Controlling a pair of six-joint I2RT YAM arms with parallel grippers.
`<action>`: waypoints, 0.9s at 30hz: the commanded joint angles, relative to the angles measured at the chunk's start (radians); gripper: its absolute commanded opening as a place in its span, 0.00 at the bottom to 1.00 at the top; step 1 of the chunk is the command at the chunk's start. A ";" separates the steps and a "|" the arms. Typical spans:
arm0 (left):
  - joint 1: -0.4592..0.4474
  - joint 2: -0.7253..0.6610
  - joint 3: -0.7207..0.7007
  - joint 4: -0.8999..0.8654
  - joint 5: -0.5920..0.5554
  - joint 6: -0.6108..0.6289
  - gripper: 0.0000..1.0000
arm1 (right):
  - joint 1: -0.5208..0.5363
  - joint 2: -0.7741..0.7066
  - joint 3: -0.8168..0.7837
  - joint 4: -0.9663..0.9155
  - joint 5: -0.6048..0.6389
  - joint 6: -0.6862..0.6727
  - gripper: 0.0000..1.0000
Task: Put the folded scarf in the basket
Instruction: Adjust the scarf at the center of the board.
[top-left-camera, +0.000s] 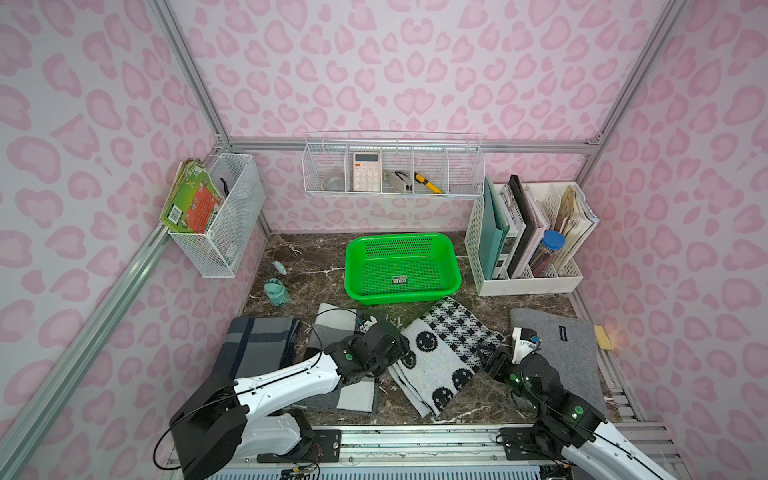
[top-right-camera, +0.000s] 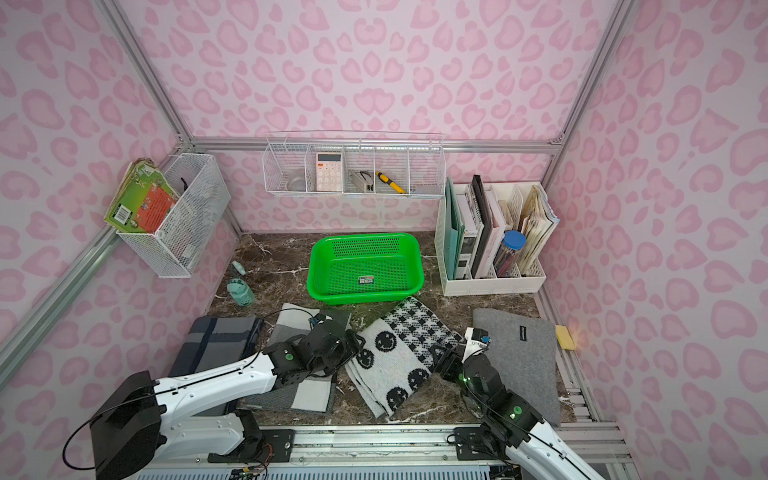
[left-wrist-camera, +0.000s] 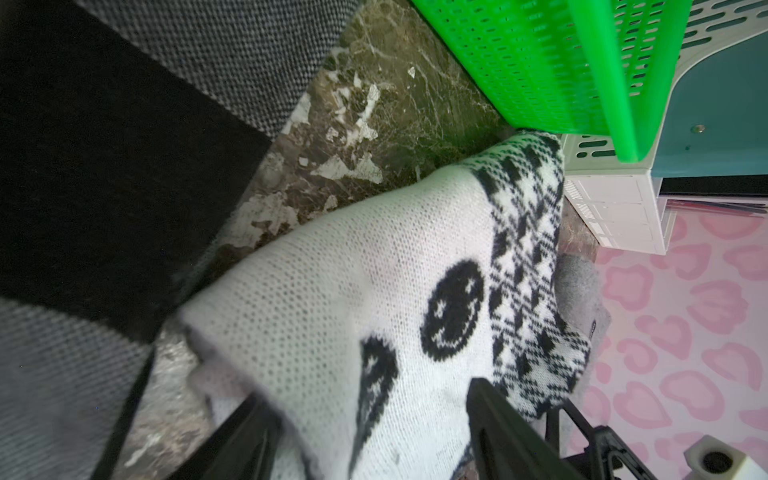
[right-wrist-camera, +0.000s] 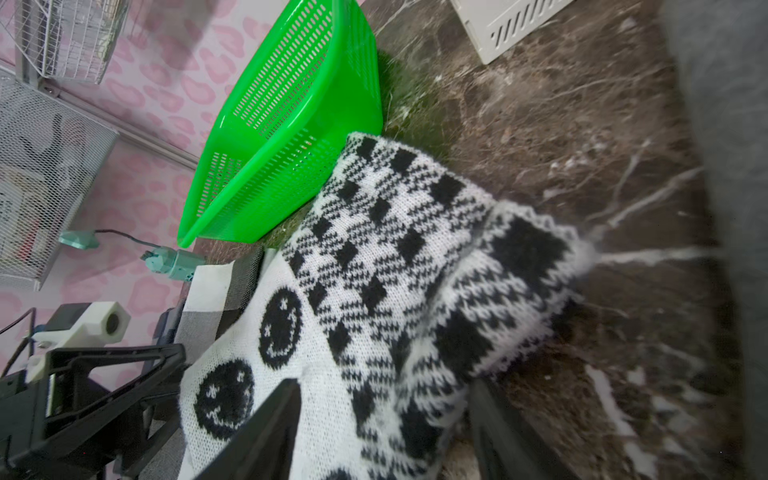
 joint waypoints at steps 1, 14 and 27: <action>0.002 -0.072 -0.023 -0.129 -0.047 0.015 0.76 | -0.011 0.015 0.037 -0.084 0.071 -0.044 0.74; -0.028 -0.393 -0.123 -0.247 0.031 -0.030 0.78 | -0.363 0.430 0.160 0.221 -0.235 -0.347 0.83; -0.118 -0.253 -0.172 -0.063 0.033 -0.081 0.76 | -0.365 0.896 0.255 0.406 -0.398 -0.396 0.67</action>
